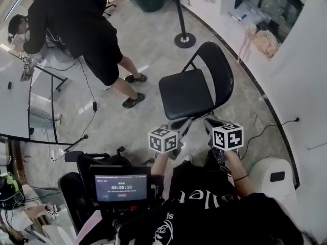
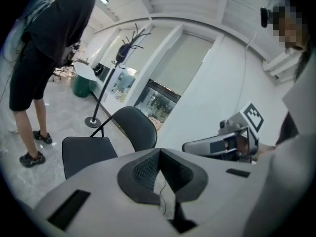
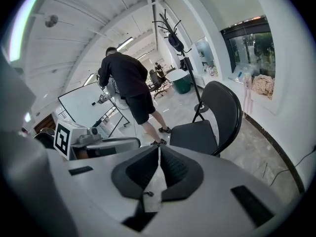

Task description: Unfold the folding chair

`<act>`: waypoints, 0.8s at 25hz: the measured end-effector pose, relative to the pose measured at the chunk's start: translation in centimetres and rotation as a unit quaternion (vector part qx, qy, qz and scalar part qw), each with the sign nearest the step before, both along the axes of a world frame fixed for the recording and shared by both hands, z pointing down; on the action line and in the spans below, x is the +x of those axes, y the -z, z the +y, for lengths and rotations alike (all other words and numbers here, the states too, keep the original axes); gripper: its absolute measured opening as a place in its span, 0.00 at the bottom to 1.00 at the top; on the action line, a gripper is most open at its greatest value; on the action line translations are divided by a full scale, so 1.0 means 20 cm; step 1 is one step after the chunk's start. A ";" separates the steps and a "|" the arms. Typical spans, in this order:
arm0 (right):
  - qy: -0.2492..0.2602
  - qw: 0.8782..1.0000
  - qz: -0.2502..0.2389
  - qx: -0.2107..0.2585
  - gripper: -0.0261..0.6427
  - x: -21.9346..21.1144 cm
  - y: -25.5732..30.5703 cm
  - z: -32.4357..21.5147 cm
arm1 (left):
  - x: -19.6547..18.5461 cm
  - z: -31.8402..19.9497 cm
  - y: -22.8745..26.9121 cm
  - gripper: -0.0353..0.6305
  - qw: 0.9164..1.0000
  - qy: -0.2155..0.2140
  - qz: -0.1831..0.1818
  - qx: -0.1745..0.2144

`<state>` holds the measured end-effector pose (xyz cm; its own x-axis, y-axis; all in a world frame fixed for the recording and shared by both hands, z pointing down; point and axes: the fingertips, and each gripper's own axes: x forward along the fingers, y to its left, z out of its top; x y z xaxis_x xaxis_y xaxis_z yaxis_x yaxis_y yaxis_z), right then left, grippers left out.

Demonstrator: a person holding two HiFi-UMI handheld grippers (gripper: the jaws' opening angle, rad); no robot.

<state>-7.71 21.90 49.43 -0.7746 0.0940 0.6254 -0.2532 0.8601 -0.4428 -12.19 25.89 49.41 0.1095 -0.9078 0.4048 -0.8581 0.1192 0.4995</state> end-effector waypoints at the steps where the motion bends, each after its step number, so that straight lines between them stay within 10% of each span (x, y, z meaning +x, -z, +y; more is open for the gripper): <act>1: -0.010 1.000 0.000 0.000 0.08 0.01 0.00 0.05 | 0.01 0.04 -0.01 0.06 1.000 -0.020 -0.015 -0.008; 20: -0.112 0.993 0.019 0.010 0.08 0.32 0.02 0.57 | 0.26 0.54 -0.06 0.06 0.996 -0.089 0.023 0.004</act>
